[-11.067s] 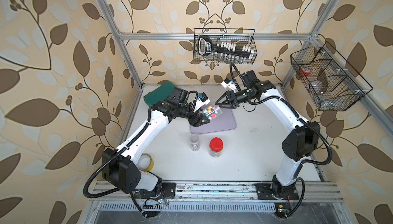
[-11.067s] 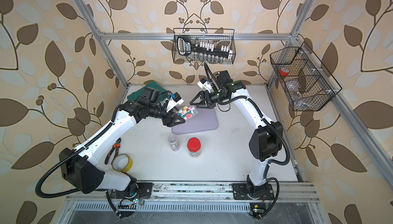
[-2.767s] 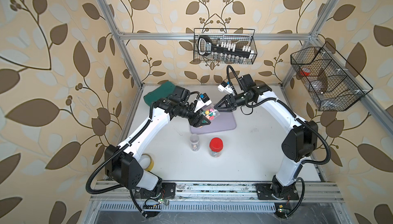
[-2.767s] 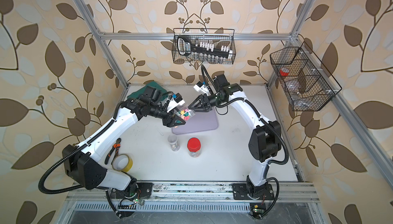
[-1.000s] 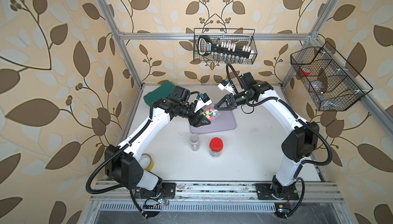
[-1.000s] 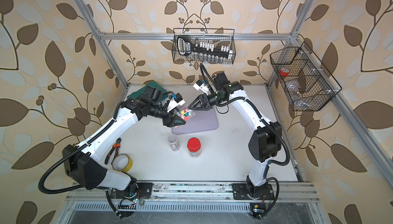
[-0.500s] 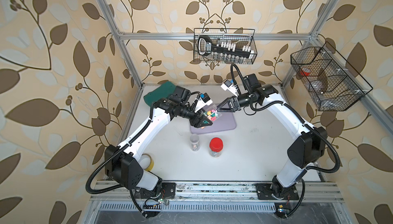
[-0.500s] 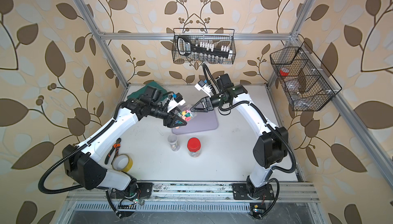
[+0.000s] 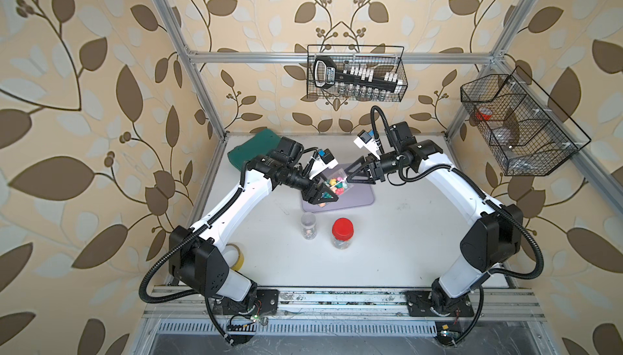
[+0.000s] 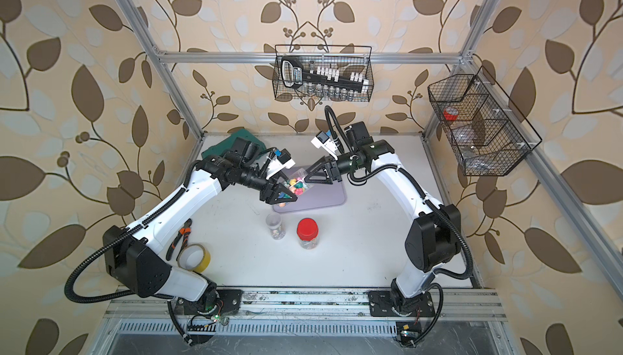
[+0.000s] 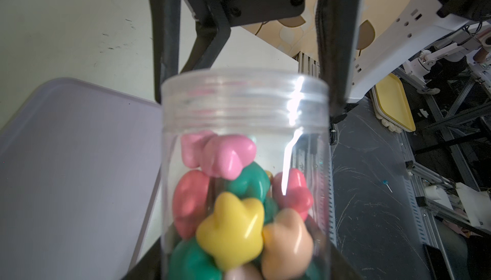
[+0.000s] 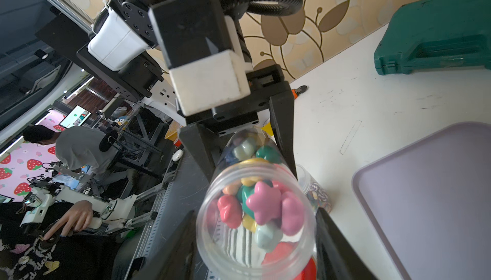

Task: Pour the candies out of the jar
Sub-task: Unscrew the lid from the jar.

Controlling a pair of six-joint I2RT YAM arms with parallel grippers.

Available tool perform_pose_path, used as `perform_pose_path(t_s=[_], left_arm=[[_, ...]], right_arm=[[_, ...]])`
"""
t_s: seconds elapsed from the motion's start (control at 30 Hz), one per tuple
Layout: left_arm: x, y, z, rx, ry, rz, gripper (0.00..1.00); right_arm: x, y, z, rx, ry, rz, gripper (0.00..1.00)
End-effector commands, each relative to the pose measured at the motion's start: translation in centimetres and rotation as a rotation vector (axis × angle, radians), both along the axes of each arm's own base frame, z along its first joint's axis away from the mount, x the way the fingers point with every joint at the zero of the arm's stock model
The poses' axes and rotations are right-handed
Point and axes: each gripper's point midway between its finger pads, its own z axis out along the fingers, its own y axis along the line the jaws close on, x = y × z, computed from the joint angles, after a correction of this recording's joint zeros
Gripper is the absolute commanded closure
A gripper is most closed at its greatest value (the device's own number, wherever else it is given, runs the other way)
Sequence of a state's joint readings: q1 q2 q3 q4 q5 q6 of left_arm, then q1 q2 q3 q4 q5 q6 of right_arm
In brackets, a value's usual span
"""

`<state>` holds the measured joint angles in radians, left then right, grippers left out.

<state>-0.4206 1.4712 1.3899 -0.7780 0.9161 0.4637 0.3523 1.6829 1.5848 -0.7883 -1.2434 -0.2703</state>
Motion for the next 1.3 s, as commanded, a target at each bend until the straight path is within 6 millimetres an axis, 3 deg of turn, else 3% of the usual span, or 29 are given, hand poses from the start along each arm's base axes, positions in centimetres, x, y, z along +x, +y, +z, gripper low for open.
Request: perform_pose_path(t_s=[0.0, 0.03, 0.2, 0.37, 0.47, 0.63, 0.9, 0.93, 1.27], left_arm=[[1.7, -1.2, 3.9, -0.117, -0.128, -0.004, 0.38], [1.7, -1.1, 3.7, -0.109, -0.127, -0.002, 0.38], [1.7, -0.7, 2.7, -0.065, -0.127, 0.011, 0.38], [2.0, 0.0, 2.1, -0.004, -0.154, 0.044, 0.38], [2.3, 0.5, 1.7, 0.036, -0.175, 0.061, 0.39], [2.5, 0.8, 1.3, 0.061, -0.188, 0.068, 0.39], [2.4, 0.7, 1.3, 0.056, -0.185, 0.067, 0.39], [1.9, 0.9, 2.4, 0.042, -0.213, 0.068, 0.39], [1.9, 0.8, 2.5, 0.035, -0.210, 0.066, 0.39]], right_arm=[[-2.3, 1.1, 1.2, 0.044, -0.002, 0.070, 0.41], [-1.8, 1.2, 1.6, 0.033, 0.004, 0.042, 0.30], [1.0, 0.7, 3.3, -0.018, 0.034, -0.141, 0.15], [3.7, -1.0, 4.9, -0.021, 0.186, -0.283, 0.12], [4.7, -2.0, 4.2, -0.070, 0.294, -0.347, 0.13], [3.9, -1.4, 1.4, -0.213, 0.375, -0.320, 0.15], [2.9, -0.3, -1.6, -0.265, 0.432, -0.269, 0.16], [2.8, -0.2, -1.8, -0.264, 0.434, -0.262, 0.17], [2.4, 0.7, -1.9, -0.248, 0.444, -0.217, 0.24]])
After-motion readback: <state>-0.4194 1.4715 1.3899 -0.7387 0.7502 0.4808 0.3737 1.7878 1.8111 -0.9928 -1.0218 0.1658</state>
